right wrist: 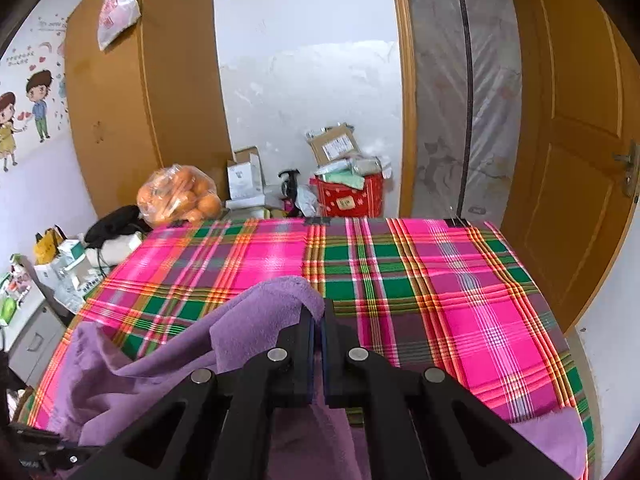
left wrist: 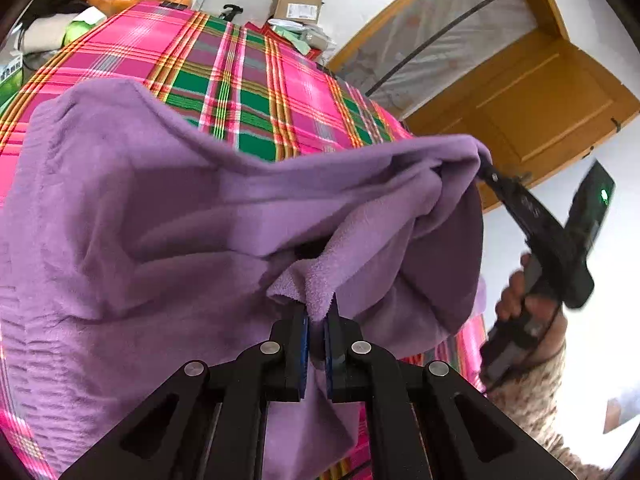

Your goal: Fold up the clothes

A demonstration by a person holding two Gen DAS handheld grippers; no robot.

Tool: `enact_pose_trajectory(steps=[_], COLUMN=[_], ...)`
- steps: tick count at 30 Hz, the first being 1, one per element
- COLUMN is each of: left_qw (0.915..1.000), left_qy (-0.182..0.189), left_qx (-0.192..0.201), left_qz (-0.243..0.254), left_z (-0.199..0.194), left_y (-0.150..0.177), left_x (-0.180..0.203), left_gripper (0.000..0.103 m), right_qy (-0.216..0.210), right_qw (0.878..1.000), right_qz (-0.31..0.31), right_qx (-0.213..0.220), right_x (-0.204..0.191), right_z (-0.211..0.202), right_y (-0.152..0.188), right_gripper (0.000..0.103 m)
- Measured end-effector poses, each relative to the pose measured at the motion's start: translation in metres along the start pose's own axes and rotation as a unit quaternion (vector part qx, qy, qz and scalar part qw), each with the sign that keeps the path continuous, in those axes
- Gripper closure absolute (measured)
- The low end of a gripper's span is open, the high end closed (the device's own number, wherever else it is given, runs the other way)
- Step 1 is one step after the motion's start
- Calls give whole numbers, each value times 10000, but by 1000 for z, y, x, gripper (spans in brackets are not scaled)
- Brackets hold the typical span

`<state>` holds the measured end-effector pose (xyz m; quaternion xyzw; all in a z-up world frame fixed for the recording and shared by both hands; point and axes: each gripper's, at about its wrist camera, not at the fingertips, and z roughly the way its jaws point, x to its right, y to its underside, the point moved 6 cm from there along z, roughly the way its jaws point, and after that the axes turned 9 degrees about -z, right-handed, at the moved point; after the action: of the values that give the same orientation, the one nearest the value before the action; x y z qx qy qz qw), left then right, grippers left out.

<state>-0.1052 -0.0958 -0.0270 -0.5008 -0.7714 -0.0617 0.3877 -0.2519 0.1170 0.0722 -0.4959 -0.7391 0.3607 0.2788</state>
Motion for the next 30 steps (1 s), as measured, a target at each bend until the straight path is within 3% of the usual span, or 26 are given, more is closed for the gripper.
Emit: enact_pose_trajectory(steps=[6, 12, 17, 25, 30], left_qw=[9997, 9997, 9997, 9999, 9993], left_qy=[-95, -109, -110, -148, -191], left_qx=[-88, -114, -122, 88, 297], left_qz=[-183, -189, -167, 14, 149], left_z=[1, -1, -6, -22, -28], left_y=[7, 6, 6, 4, 4], left_x=[-13, -11, -6, 9, 20], left_gripper=[97, 97, 96, 96, 96], right_qy=[-44, -666, -697, -1000, -1094], right_qw=[9995, 9953, 9951, 9916, 9883], right_qz=[-6, 432, 573, 653, 679], right_qx=[-308, -562, -410, -489, -817], right_x=[5, 17, 36, 53, 48], right_z=[22, 28, 0, -47, -56], right_y=[12, 22, 31, 77, 118], right_gripper=[100, 97, 76, 68, 63])
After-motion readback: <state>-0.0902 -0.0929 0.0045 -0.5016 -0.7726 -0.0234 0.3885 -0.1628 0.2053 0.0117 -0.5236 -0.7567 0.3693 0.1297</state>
